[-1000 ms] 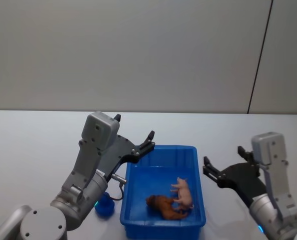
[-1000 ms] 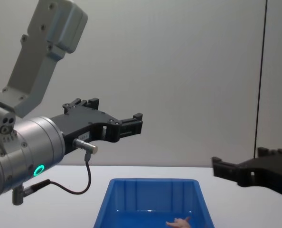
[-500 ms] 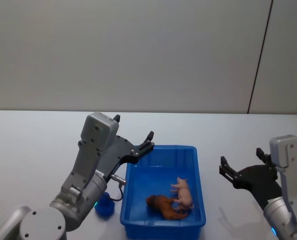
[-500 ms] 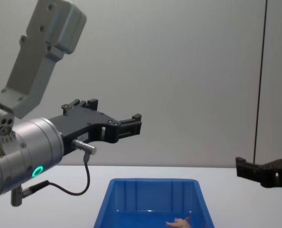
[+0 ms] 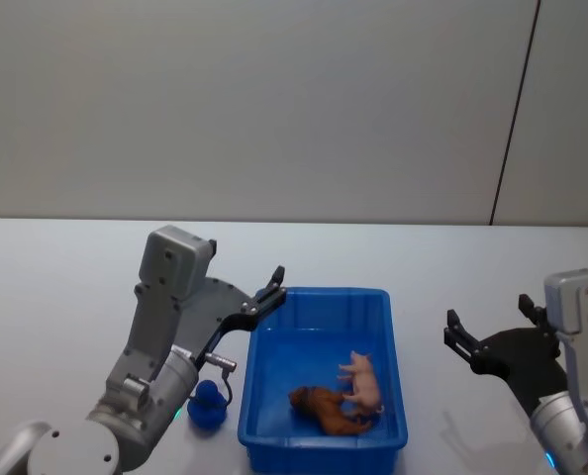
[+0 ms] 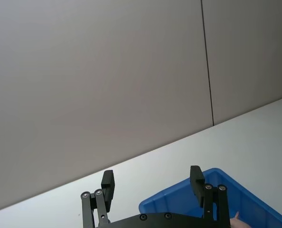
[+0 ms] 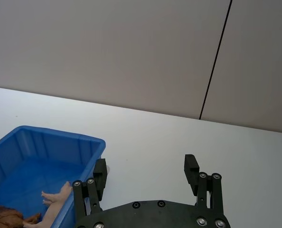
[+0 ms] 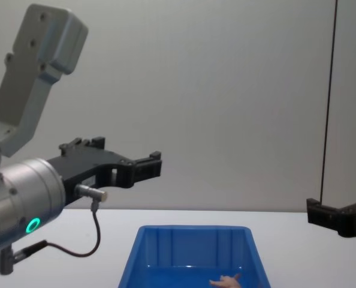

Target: Pick up the two dolls from the table and place them into the box.

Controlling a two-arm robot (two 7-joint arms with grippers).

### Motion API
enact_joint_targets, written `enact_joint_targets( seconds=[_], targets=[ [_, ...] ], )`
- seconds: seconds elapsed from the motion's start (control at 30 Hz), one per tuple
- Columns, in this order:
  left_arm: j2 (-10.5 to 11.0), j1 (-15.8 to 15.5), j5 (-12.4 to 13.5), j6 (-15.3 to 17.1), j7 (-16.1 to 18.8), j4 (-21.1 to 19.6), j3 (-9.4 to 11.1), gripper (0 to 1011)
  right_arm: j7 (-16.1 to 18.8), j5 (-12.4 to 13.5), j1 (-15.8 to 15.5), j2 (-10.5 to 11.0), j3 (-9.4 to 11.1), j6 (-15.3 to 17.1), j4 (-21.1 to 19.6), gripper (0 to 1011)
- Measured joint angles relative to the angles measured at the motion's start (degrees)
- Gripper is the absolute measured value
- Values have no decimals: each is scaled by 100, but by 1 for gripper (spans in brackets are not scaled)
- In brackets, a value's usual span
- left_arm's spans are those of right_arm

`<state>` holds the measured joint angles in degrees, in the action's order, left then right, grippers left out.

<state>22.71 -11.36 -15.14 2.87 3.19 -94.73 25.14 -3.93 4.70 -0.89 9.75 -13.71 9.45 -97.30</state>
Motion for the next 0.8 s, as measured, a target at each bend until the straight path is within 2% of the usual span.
enact_joint_targets(
  seconds=[0.43, 0.8],
  targets=[
    [63, 246, -475, 409, 457, -68, -76, 1001, -32, 10, -15, 11, 11, 0, -15, 1001],
    [60, 345, -691, 852, 663, 40, -116, 1001, -41, 14, -21, 17, 17, 0, -21, 1001]
  ],
)
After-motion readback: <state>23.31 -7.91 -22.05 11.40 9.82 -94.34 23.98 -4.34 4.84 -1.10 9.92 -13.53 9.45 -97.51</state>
